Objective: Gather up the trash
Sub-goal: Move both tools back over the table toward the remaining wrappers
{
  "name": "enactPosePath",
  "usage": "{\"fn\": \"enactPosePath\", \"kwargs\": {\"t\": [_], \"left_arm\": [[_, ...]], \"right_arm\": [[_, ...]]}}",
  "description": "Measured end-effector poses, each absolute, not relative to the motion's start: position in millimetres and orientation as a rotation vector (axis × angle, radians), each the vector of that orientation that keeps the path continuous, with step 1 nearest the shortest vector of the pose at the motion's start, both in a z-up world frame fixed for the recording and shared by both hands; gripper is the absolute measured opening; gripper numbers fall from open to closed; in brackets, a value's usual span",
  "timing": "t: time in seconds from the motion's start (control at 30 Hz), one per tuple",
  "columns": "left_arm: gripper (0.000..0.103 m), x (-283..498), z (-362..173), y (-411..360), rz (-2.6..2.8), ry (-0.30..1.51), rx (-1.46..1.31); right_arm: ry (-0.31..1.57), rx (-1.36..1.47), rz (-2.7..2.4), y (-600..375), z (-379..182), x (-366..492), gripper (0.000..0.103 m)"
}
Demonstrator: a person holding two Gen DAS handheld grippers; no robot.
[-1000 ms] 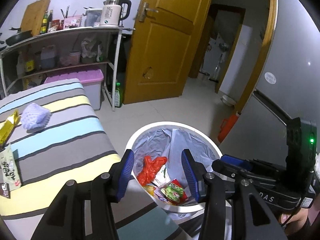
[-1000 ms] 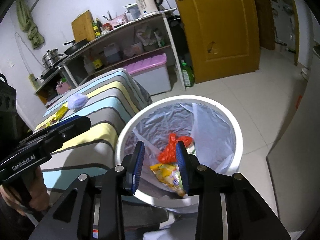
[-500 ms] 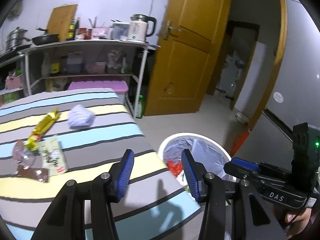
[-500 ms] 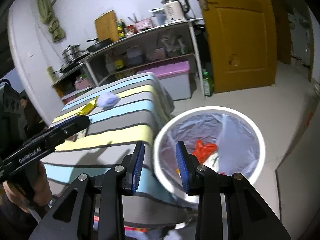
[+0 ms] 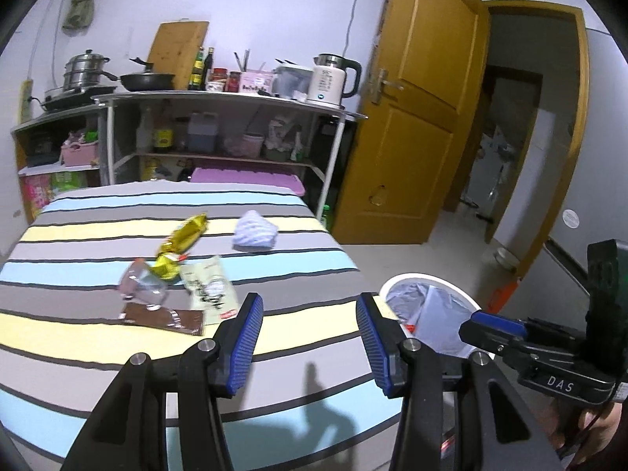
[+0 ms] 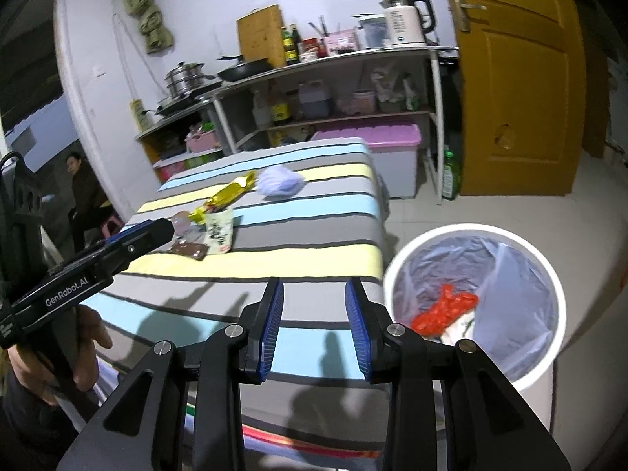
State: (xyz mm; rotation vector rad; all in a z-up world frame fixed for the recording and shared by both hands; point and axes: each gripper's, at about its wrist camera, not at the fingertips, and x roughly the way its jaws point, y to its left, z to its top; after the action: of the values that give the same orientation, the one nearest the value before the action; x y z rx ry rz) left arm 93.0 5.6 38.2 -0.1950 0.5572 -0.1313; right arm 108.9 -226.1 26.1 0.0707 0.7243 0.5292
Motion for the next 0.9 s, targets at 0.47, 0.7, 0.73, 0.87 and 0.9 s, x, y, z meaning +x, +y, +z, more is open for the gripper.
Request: {"fn": "enactPosePath", "kwargs": {"t": [0.47, 0.7, 0.73, 0.87, 0.9], "left_arm": [[0.049, 70, 32, 65, 0.005, 0.536, -0.208], [0.049, 71, 24, 95, 0.063, 0.547, -0.226], [0.049, 72, 23, 98, 0.069, 0.548, -0.229], [0.049, 79, 18, 111, 0.094, 0.56, -0.232], [0.049, 80, 17, 113, 0.098, 0.563, -0.23]], "right_arm": [[0.734, 0.008, 0.622, -165, 29, 114, 0.034], [0.754, -0.008, 0.656, -142, 23, 123, 0.034], [0.757, -0.012, 0.658, -139, 22, 125, 0.034], [0.763, -0.025, 0.674, -126, 19, 134, 0.034], [0.765, -0.029, 0.677, -123, 18, 137, 0.034]]}}
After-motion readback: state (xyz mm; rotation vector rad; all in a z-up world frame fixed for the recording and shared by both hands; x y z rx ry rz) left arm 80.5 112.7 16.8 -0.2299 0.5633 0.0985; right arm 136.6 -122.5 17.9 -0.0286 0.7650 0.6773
